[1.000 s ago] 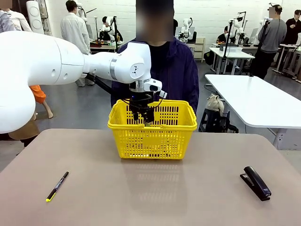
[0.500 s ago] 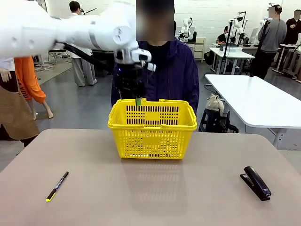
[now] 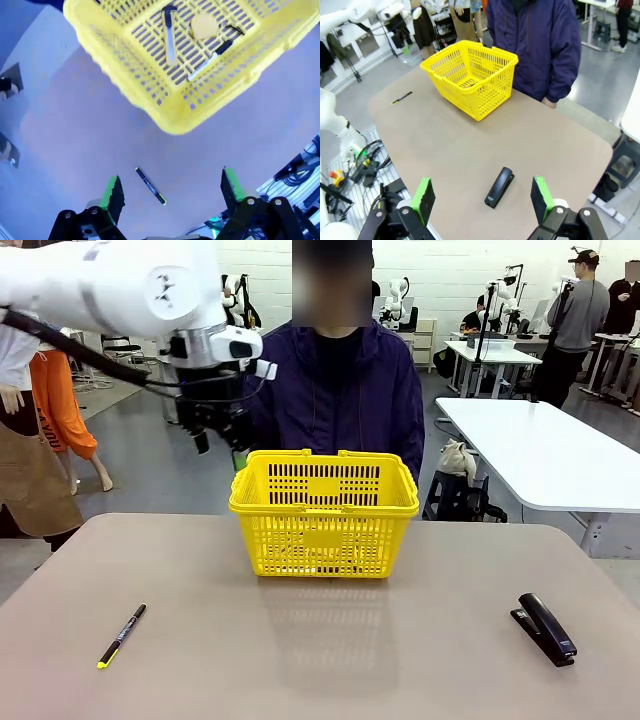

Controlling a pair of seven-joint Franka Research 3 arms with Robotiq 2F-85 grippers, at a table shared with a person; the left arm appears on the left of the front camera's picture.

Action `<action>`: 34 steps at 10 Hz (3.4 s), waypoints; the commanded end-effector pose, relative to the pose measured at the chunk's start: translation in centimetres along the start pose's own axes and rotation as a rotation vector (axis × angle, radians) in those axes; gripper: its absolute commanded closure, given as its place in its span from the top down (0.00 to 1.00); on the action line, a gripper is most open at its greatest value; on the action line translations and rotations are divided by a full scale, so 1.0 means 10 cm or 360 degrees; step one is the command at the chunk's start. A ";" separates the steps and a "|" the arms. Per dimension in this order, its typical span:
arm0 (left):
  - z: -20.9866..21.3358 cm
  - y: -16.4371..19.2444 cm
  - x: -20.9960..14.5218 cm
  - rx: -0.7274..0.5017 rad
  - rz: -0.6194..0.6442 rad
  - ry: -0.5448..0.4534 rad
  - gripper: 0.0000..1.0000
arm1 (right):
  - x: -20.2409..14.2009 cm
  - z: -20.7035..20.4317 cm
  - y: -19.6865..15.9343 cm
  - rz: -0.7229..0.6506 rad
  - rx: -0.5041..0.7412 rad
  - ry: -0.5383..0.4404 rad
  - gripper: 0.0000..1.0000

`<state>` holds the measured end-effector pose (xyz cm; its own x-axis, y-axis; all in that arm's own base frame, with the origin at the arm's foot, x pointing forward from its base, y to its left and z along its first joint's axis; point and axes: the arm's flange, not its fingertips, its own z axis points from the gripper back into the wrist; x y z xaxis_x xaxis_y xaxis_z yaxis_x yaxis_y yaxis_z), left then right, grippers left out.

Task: Place the items the person wants into the basket.
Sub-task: Pick up the item the person points to and place it in the Market Basket.

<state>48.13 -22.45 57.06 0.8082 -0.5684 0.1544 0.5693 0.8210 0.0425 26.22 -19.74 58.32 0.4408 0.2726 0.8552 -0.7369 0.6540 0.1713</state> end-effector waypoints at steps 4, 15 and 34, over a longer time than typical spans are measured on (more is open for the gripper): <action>-0.21 0.10 -0.28 0.0018 0.0079 0.0012 1.00 | 0.00 -0.01 -0.01 0.0021 0.0016 -0.0050 1.00; 0.11 0.31 -0.66 -0.0126 -0.0113 -0.0199 1.00 | 0.00 -0.01 -0.01 0.0021 0.0016 -0.0050 1.00; 0.68 1.69 -2.72 -0.0526 -0.0638 -0.1114 1.00 | 0.00 -0.01 -0.01 0.0021 0.0016 -0.0050 1.00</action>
<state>35.05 6.48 60.35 0.3150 -0.5665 0.7615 0.8940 0.4466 -0.0375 26.17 -19.80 58.32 0.4416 0.2721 0.8550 -0.7355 0.6556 0.1713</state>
